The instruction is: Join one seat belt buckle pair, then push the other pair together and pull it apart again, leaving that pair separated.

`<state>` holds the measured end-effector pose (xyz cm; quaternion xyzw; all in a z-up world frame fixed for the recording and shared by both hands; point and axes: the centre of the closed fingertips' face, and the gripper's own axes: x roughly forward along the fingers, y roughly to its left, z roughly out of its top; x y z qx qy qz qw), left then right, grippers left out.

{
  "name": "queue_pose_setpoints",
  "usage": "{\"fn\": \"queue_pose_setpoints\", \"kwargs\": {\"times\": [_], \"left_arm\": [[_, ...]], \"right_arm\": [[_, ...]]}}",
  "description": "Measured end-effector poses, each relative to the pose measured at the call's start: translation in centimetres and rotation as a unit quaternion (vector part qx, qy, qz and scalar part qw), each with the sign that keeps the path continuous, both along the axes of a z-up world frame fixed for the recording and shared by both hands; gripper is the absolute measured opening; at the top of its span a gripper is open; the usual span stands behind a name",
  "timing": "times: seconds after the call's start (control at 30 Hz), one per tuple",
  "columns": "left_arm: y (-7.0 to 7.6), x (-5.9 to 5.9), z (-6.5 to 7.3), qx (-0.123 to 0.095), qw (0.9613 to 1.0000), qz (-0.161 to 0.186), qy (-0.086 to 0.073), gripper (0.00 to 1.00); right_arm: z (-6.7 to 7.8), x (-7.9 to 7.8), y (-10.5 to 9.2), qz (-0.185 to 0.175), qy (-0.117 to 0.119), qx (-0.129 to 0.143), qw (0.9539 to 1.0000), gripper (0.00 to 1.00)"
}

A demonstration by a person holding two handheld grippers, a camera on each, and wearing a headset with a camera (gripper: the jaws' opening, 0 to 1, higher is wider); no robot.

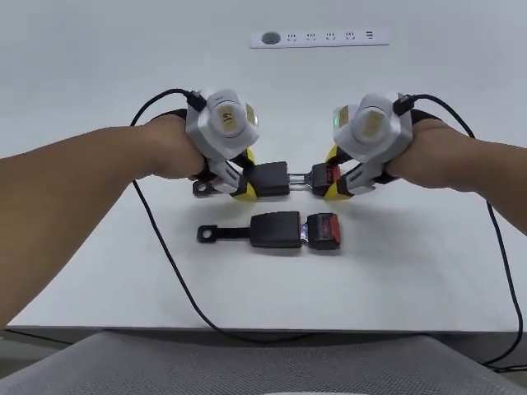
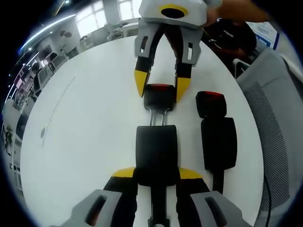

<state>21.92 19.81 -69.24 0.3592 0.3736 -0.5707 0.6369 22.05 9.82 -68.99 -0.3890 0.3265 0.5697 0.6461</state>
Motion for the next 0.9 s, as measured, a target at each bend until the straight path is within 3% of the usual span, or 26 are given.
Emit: {"fn": "queue_pose_setpoints", "kwargs": {"times": [0.2,0.4,0.57,0.9], "left_arm": [[0.0,0.0,-0.1,0.005,1.0000,-0.006,0.000,0.31],[-0.1,0.1,-0.1,0.008,0.9997,-0.025,-0.003,0.31],[-0.1,0.2,-0.2,0.007,0.9996,-0.029,0.002,0.31],[-0.1,0.2,-0.2,-0.001,0.9996,-0.027,0.006,0.30]], "right_arm": [[0.1,0.1,0.4,0.011,-0.009,0.004,0.9999,0.32],[-0.1,0.1,1.4,0.015,0.009,0.029,0.9994,0.32],[0.0,0.1,1.1,0.012,0.019,0.034,0.9992,0.31],[-0.2,0.5,2.7,0.013,0.025,0.038,0.9989,0.30]]}}
